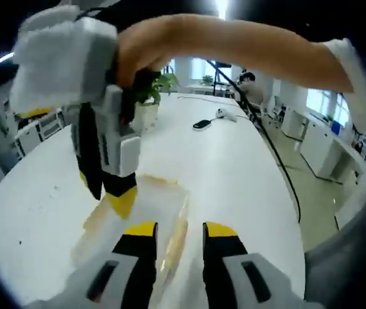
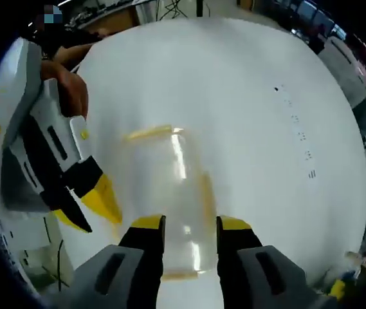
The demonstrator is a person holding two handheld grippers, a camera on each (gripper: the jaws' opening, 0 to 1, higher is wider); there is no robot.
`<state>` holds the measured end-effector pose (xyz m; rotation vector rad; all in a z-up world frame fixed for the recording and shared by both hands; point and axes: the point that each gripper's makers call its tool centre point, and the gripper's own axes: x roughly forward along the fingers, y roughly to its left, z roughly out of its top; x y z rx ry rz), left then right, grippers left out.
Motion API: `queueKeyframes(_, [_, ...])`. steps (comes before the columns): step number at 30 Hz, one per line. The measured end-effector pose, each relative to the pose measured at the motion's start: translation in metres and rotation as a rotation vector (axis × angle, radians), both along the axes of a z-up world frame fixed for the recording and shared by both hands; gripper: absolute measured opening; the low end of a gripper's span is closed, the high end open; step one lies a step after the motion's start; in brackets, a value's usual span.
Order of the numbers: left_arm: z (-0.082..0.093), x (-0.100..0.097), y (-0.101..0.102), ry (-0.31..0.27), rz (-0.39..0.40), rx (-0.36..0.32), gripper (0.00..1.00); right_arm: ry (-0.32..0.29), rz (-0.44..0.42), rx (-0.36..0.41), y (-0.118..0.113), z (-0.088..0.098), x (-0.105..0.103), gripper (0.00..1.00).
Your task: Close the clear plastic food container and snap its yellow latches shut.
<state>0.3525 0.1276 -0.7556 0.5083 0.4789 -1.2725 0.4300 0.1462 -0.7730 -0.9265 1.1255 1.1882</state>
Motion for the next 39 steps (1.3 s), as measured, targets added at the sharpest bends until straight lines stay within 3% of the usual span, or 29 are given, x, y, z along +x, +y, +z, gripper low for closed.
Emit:
queueKeyframes(4, [-0.008,0.000,0.002,0.033,0.001,0.019,0.21,0.066,0.041,-0.022,0.006,-0.004,-0.010,0.42])
queueKeyframes(6, [-0.011,0.002,0.005,0.026,0.003,0.035,0.21,0.072,0.062,-0.029,0.006,-0.006,-0.008,0.40])
queueKeyframes(8, [-0.011,0.007,0.007,-0.023,0.006,0.053,0.21,0.076,0.069,-0.035,0.004,-0.007,-0.008,0.39])
queueKeyframes(12, [-0.011,0.008,0.008,-0.002,0.007,0.060,0.22,0.084,0.060,-0.033,0.003,-0.005,0.000,0.36])
queueKeyframes(16, [-0.013,0.010,0.006,-0.029,-0.005,0.088,0.22,0.088,0.063,-0.034,0.003,-0.006,-0.001,0.34])
queueKeyframes(20, [-0.014,0.012,0.008,-0.130,-0.044,0.142,0.21,0.080,0.074,-0.055,0.004,-0.007,0.001,0.34])
queueKeyframes(24, [-0.019,0.012,0.005,-0.250,-0.113,0.241,0.23,0.068,0.065,-0.092,0.003,-0.008,0.000,0.35])
queueKeyframes(29, [-0.019,0.012,0.004,-0.242,-0.086,0.247,0.22,0.063,0.065,-0.133,0.006,-0.007,0.000,0.35])
queueKeyframes(32, [-0.021,0.012,0.003,-0.290,-0.113,0.238,0.22,0.067,0.068,-0.145,0.003,-0.008,0.001,0.34])
queueKeyframes(36, [-0.021,0.012,0.002,-0.298,-0.130,0.245,0.21,0.097,0.064,-0.137,0.003,-0.009,0.002,0.34])
queueKeyframes(39, [-0.023,0.011,0.001,-0.352,-0.159,0.269,0.21,0.106,0.069,-0.142,0.004,-0.009,-0.003,0.34])
